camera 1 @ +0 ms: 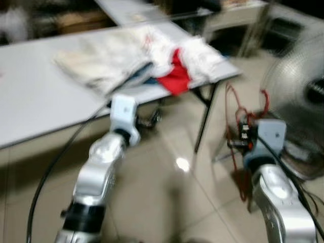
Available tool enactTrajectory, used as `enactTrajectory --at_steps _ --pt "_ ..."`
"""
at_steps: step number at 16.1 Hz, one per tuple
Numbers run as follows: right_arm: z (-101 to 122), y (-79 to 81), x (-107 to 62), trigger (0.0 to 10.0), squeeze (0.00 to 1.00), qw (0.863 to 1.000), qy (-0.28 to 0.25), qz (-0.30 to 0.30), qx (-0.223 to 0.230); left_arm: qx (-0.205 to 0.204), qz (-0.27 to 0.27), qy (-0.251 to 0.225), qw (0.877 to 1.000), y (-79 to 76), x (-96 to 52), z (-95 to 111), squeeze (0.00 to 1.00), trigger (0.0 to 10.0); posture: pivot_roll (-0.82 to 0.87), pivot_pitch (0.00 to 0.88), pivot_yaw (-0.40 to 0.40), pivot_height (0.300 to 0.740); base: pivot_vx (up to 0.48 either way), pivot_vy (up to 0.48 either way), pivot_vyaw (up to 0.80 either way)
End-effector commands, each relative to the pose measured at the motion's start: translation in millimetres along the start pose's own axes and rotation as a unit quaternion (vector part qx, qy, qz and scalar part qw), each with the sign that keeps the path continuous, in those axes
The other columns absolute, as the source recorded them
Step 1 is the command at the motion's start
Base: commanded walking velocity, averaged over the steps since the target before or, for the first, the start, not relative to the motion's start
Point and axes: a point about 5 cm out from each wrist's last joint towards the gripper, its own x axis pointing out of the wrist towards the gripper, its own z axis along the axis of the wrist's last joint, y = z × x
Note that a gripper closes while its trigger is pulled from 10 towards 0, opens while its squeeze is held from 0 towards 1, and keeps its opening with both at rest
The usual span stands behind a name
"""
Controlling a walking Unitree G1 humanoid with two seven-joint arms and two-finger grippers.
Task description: Hang hanger
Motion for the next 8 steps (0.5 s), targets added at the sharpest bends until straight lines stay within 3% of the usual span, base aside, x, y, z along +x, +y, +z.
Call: enactTrajectory --at_steps 1,8 --pt "3.9 -6.2 -1.0 10.0 0.00 1.000 -0.011 -0.011 -0.010 0.000 -0.014 -0.010 1.000 -6.9 2.0 5.5 0.63 10.0 -0.08 0.045 0.028 0.740 0.337 0.000 0.00" --pt "9.2 -1.6 4.2 10.0 0.00 0.999 -0.031 -0.003 -0.030 0.009 -0.020 -0.014 1.000 -4.4 7.2 8.5 0.63 10.0 -0.08 0.012 0.040 0.740 0.339 0.000 0.00"
